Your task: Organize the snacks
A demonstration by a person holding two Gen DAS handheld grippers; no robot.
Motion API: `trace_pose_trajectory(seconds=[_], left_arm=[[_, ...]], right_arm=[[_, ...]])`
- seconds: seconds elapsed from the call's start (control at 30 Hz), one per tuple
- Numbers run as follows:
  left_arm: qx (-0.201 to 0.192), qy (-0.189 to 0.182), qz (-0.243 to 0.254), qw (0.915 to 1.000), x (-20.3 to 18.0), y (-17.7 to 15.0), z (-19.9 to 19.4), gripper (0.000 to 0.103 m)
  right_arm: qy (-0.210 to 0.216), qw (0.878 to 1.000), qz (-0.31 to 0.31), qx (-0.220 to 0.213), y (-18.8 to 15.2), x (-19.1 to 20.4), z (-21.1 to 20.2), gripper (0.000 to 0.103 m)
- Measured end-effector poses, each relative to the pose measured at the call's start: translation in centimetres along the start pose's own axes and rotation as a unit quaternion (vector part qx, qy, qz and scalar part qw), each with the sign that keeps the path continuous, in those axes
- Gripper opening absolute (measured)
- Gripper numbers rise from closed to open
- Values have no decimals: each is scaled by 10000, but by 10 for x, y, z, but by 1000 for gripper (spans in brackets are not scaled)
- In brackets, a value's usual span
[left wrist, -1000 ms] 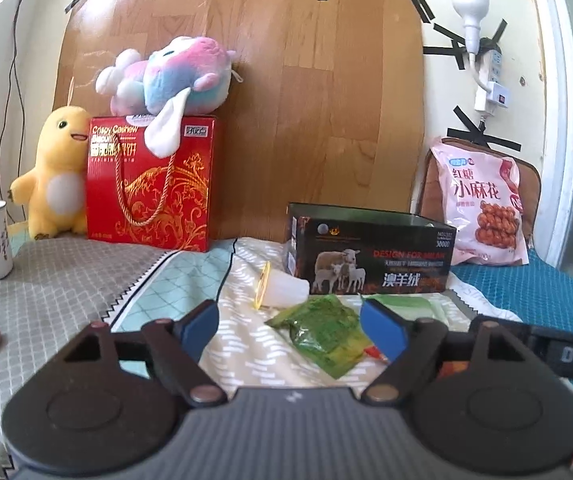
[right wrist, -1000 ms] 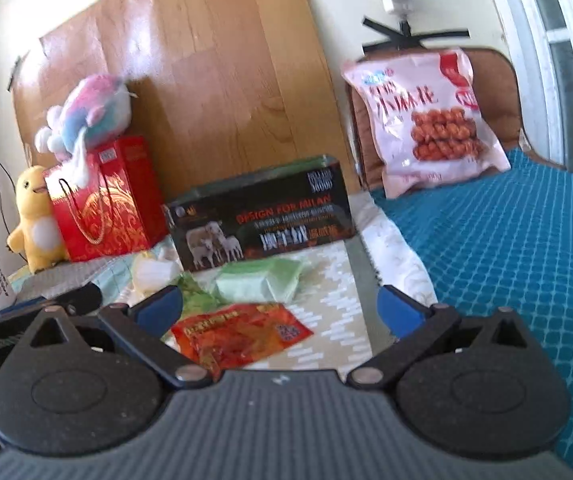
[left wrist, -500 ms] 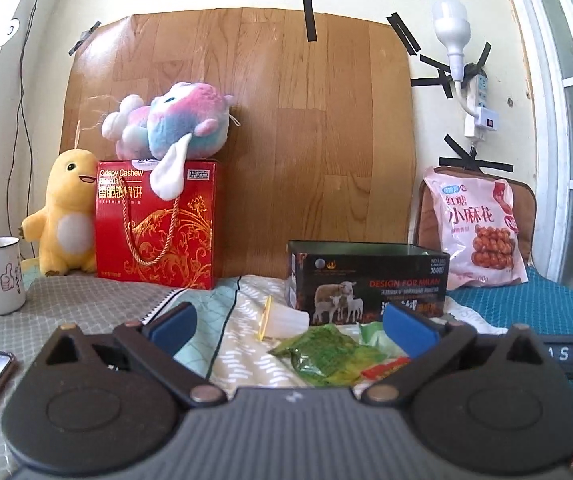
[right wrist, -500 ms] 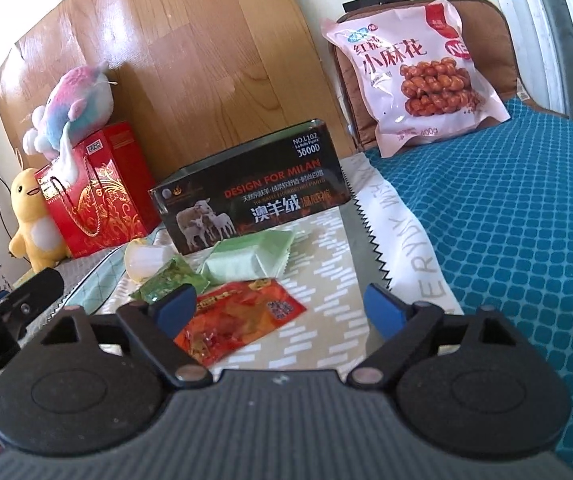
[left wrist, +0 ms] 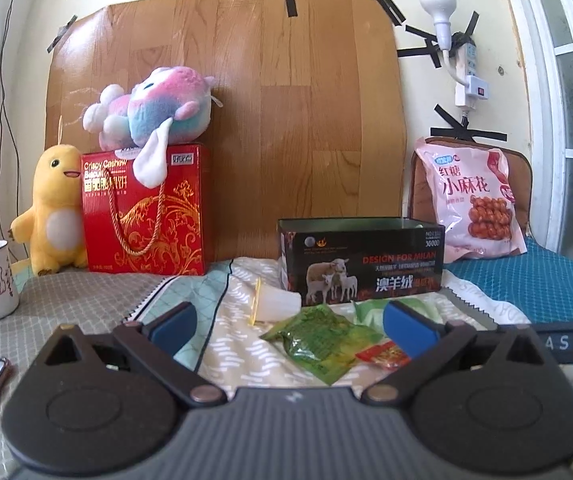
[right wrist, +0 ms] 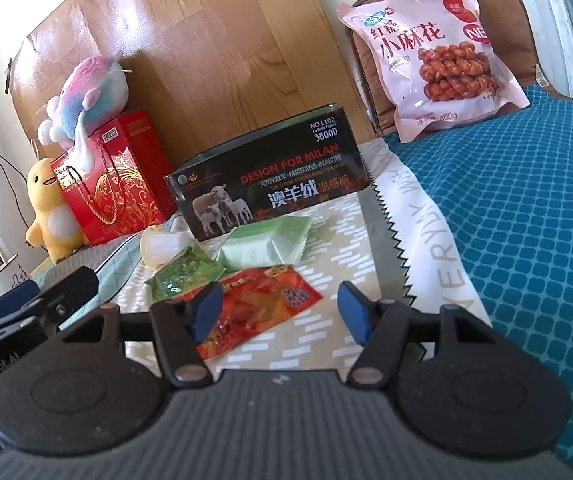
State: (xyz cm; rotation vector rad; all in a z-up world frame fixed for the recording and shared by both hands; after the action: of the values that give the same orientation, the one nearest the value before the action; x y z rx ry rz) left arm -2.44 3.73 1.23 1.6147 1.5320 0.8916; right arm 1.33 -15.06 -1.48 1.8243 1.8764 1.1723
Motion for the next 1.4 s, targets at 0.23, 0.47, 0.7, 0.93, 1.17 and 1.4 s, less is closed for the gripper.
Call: trace_pose_trajectory(seconds=[0.23,0.47,0.7,0.93,1.17,1.4], left_arm=[[97,-70,-114,9999,6,1,3,103],[845,-123,-401,9955,15,6,26,102],[1346,-11,-780,9878,26,3,39,99],[1355,-24,-739,9880,28,3,40,99],[1363,-71,-918,9864,33,3,38,99],[1228,-104,-1062,9867,53,4,27,100]], right_arm=[[-84,9999,-53,-11,-1,3,-1,65],[-146,9998,-117,69,1,3,2,64],[-321,9990,-267,159,2,6,5,61],[-578,9976,-366,133,4,16,1,61],[-414,9972,-616,80,27,37,-1,61],[6,9923,-1146,460,54,63,27,60]])
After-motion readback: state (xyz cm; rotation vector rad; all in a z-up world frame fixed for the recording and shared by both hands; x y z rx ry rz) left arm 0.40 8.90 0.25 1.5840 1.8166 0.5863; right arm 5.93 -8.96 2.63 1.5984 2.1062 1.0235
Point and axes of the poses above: each gripper's, at about its wrist camera, not at the fingertips, and z roughly the way its jaws point, x to its left, y to its top, the point moved 2 cm from there along z, roughly the way its jaws point, and after that the axes turned 14 degrees about x, right-handed, at the moved point
